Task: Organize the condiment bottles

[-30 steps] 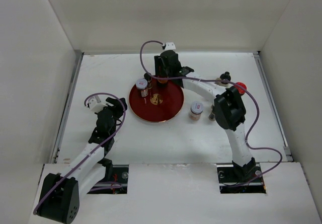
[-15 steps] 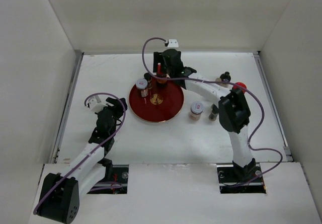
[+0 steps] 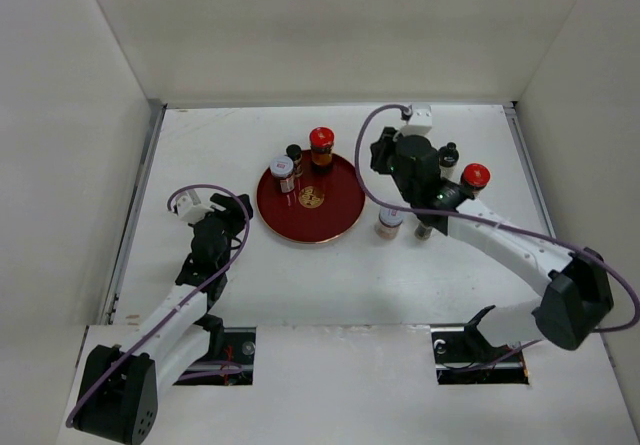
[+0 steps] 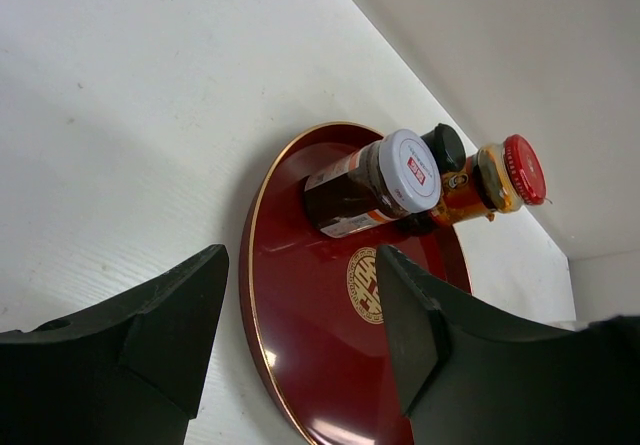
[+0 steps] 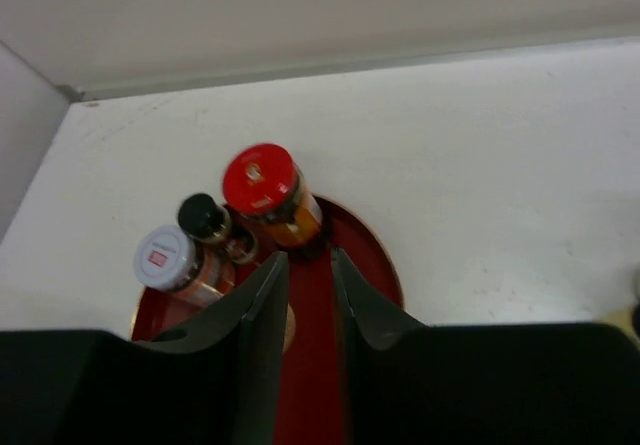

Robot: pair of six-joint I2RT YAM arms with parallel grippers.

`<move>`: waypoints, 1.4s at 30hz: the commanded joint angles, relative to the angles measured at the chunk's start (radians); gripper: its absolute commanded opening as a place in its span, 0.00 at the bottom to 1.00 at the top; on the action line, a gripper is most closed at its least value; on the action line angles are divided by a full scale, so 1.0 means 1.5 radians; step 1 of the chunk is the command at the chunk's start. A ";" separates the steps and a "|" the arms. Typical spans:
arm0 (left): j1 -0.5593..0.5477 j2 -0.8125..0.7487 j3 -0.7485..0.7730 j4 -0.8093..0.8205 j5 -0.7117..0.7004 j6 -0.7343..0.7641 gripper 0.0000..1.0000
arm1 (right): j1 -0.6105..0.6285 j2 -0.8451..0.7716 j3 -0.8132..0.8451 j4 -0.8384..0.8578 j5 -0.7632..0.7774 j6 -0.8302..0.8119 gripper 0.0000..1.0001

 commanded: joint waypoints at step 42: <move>-0.011 0.011 -0.008 0.042 0.003 -0.009 0.58 | 0.085 -0.081 -0.131 -0.168 0.109 0.052 0.48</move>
